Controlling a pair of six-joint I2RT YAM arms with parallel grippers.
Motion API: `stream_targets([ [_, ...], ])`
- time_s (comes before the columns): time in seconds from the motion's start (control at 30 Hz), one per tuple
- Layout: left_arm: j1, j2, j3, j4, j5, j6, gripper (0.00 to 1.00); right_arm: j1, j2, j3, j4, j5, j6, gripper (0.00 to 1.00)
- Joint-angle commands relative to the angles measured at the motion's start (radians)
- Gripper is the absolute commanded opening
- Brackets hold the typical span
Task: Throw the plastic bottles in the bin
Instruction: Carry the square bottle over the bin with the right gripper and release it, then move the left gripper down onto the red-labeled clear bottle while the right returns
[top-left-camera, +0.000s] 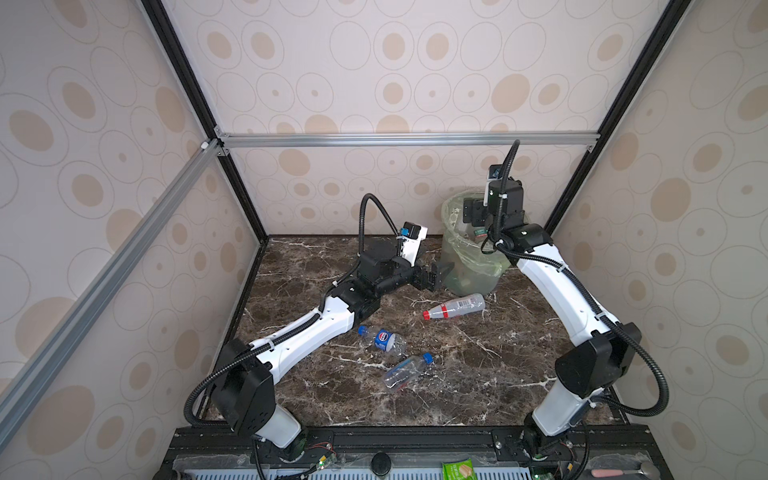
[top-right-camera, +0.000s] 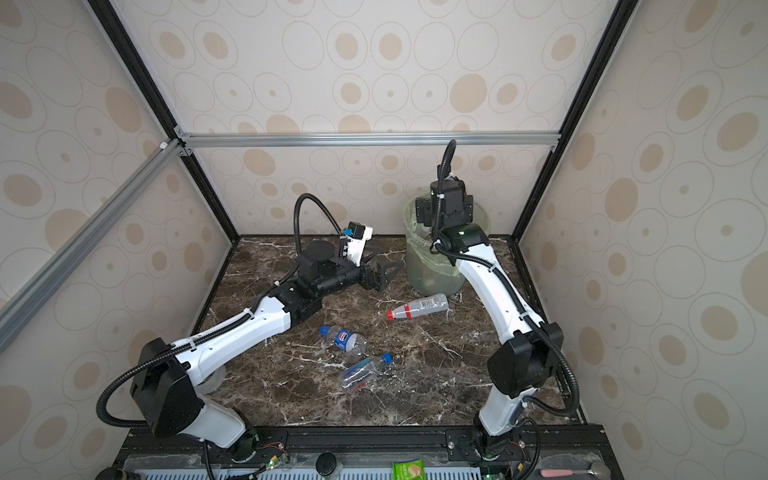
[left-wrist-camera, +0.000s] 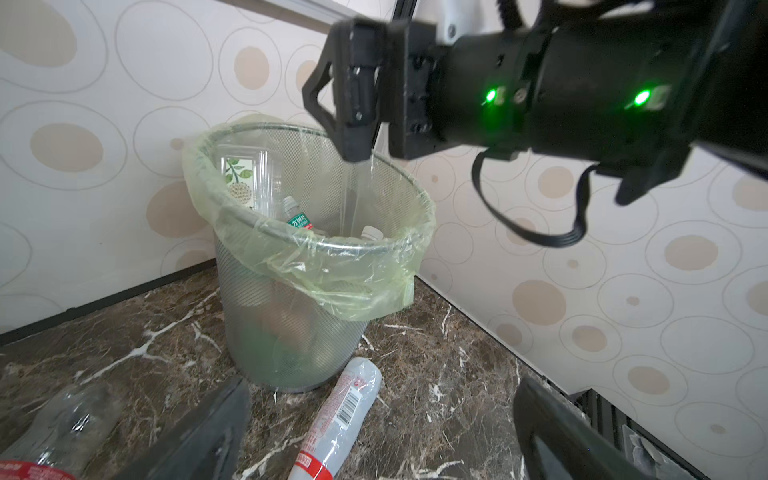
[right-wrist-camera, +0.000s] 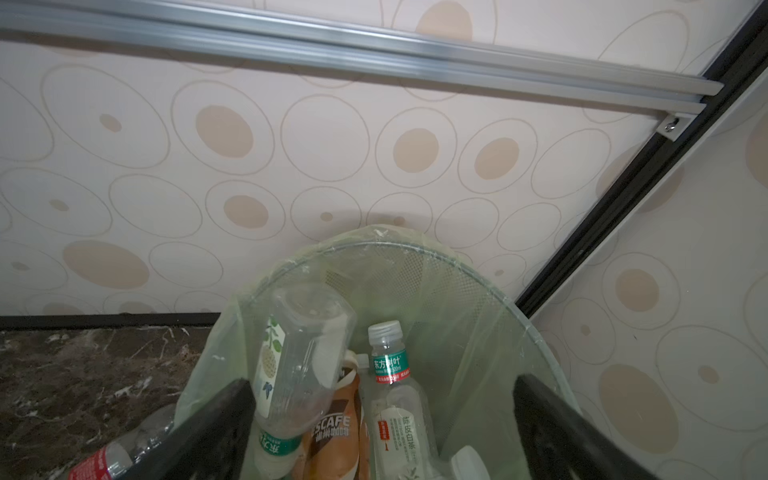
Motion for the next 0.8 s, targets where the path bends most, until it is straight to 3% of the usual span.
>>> stream_targets([
  [0.0, -0.003, -0.026, -0.002, -0.019, -0.023, 0.032, 0.99, -0.002, -0.102, 0.044, 0.016, 0.009, -0.004, 1.0],
  [0.3, 0.025, 0.038, 0.071, -0.178, -0.157, 0.053, 0.99, 0.0, -0.195, -0.037, -0.005, -0.078, 0.032, 1.0],
  [0.57, 0.19, 0.18, 0.218, -0.384, -0.214, 0.03, 0.99, 0.058, -0.269, -0.198, -0.021, -0.236, 0.14, 1.0],
  [0.77, 0.252, 0.345, 0.331, -0.46, -0.24, 0.057, 0.99, 0.116, -0.295, -0.365, 0.04, -0.317, 0.194, 1.0],
])
